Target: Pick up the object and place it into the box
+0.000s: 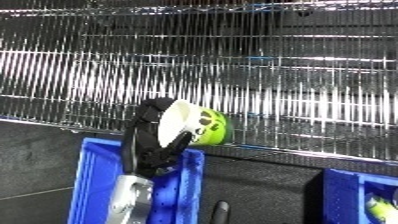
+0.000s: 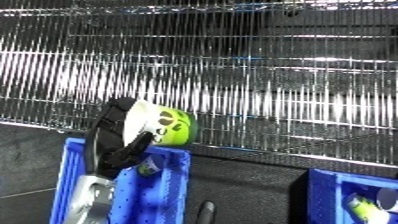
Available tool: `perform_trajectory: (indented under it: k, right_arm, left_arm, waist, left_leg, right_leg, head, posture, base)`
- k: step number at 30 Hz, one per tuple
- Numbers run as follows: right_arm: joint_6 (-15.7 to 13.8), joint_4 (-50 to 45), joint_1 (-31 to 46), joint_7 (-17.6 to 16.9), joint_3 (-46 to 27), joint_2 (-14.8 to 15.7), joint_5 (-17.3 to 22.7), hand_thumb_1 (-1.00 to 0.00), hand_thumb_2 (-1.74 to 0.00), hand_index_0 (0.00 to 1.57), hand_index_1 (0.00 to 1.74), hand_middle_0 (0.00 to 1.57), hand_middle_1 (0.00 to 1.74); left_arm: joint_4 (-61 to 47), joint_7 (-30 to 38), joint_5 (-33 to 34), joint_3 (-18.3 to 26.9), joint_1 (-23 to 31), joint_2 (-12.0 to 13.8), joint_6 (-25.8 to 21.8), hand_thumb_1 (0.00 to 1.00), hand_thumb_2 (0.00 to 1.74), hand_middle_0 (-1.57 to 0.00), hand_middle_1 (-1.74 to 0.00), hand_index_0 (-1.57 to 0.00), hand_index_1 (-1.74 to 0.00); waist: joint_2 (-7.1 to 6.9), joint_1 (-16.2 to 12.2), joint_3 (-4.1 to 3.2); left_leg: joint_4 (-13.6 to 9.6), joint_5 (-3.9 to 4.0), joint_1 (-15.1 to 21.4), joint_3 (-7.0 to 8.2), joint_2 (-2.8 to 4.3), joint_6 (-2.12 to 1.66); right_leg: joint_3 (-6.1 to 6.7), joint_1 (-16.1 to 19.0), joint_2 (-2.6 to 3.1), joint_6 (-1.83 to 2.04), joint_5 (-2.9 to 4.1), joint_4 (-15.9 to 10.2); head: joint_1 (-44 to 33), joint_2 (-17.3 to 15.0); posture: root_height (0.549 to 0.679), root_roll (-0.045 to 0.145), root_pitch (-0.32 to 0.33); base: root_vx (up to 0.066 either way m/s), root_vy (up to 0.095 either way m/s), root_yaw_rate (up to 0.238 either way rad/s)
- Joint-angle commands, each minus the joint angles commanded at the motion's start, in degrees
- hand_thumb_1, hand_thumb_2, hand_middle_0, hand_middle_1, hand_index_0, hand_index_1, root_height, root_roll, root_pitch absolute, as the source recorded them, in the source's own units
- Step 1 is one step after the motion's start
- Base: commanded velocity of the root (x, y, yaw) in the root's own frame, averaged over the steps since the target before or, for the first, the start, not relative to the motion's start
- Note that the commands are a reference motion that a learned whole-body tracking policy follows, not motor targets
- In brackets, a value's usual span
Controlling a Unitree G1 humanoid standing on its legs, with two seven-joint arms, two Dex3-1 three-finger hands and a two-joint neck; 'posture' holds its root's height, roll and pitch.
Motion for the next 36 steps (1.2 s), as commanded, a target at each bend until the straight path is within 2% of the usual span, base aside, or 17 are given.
perform_trajectory:
  k: [4,9,13,17,22,27,32,36]
  right_arm:
    - [-0.8,-0.2,1.8,-0.3,-1.4,-0.8,0.9,0.0,0.0,0.0,0.0,0.0,0.0]
    - [-1.5,1.1,3.2,0.1,-3.4,-1.4,2.6,0.0,0.0,0.0,0.0,0.0,0.0]
    - [-2.2,1.7,4.8,0.6,-4.8,-1.4,4.1,0.0,0.0,0.0,0.0,0.0,0.0]
    - [-2.4,2.1,6.1,1.2,-5.7,-1.8,4.1,0.0,0.0,0.0,0.0,0.0,0.0]
    - [-2.3,2.9,6.6,2.0,-6.4,-2.6,3.9,0.0,0.0,0.0,0.0,0.0,0.0]
    - [-1.2,3.7,6.5,1.8,-6.1,-2.9,2.9,0.0,0.0,0.0,0.0,0.0,0.0]
    - [0.2,4.9,7.0,2.4,-4.5,-2.4,1.6,0.0,0.0,0.0,0.0,0.0,0.0]
    - [0.1,6.5,7.9,3.8,-3.3,-1.9,0.9,0.0,0.0,0.0,0.0,0.0,0.0]
  left_arm:
    - [-8.7,1.3,1.4,1.9,5.4,0.4,-1.1,1.0,1.74,-1.57,-1.74,-1.57,-1.74]
    - [-15.5,5.2,3.2,4.7,11.0,1.0,-1.3,1.0,1.74,-1.57,-1.74,-1.57,-1.74]
    - [-15.7,7.4,4.1,7.2,14.9,1.8,-0.3,1.0,1.74,-1.57,-1.74,-1.57,-1.74]
    - [-13.5,8.6,6.6,8.6,18.8,2.5,-0.3,1.0,1.74,-1.57,-1.74,-1.57,-1.74]
    - [-7.4,10.3,9.0,9.6,22.5,2.8,-1.7,1.0,1.74,-1.57,-1.74,-1.57,-1.74]
    - [0.4,12.6,11.0,9.9,24.4,2.1,-2.1,1.0,1.74,-1.57,-1.74,-1.57,-1.74]
    - [7.4,12.5,11.8,11.5,23.3,2.9,-0.4,1.0,1.74,-1.57,-1.74,-1.57,-1.74]
    - [12.3,11.6,12.6,12.6,20.1,4.6,1.2,1.0,1.74,-1.57,-1.74,-1.57,-1.74]
  waist:
    - [1.44,1.9,0.0]
    - [2.65,4.2,0.0]
    - [3.03,5.5,0.0]
    - [3.33,6.3,0.0]
    - [3.57,7.0,0.0]
    - [3.2,7.5,0.0]
    - [1.51,7.7,0.0]
    - [-0.61,7.0,0.0]
  left_leg:
    - [-0.2,0.13,0.0,-1.1,-1.07,0.21]
    - [-0.5,0.43,0.1,-2.36,-2.2,0.27]
    - [-1.0,0.87,0.2,-3.05,-2.54,0.26]
    - [-1.2,1.3,0.0,-3.47,-2.67,0.24]
    - [-1.9,2.01,0.1,-3.88,-2.6,0.12]
    - [-3.1,2.94,0.4,-4.18,-2.38,-0.12]
    - [-4.2,3.38,0.9,-4.3,-1.71,-0.24]
    - [-5.8,3.92,1.8,-4.27,-0.73,-0.45]
  right_leg:
    - [-1.1,0.4,-0.65,-0.28,-0.41,0.4]
    - [-2.62,1.1,-1.33,-0.56,-0.92,0.9]
    - [-3.64,1.6,-1.64,-0.66,-1.13,0.9]
    - [-4.38,1.9,-1.72,-0.88,-1.36,0.9]
    - [-4.94,2.3,-1.65,-1.22,-1.71,0.7]
    - [-5.47,2.9,-1.67,-1.45,-2.24,0.6]
    - [-5.62,3.6,-1.27,-1.8,-3.1,0.9]
    - [-5.2,4.4,-0.72,-1.82,-3.4,0.4]
  head:
    - [3.3,-0.8]
    - [5.5,-1.2]
    - [6.3,-1.0]
    - [6.2,-1.1]
    - [3.2,-1.8]
    - [-4.4,-3.5]
    - [-14.8,-4.2]
    - [-21.0,-3.5]
  posture:
    - [0.653,0.036,0.105]
    - [0.653,0.041,0.102]
    - [0.654,0.042,0.102]
    - [0.655,0.043,0.104]
    - [0.655,0.044,0.105]
    - [0.655,0.044,0.104]
    - [0.654,0.04,0.098]
    - [0.654,0.035,0.094]
  base:
    - [-0.017,-0.029,0.217]
    - [-0.012,-0.046,0.228]
    - [-0.014,-0.045,0.17]
    - [-0.021,-0.018,0.116]
    - [-0.021,0.01,0.068]
    - [-0.011,0.011,0.095]
    - [0.018,-0.007,0.057]
    - [0.022,-0.01,-0.025]
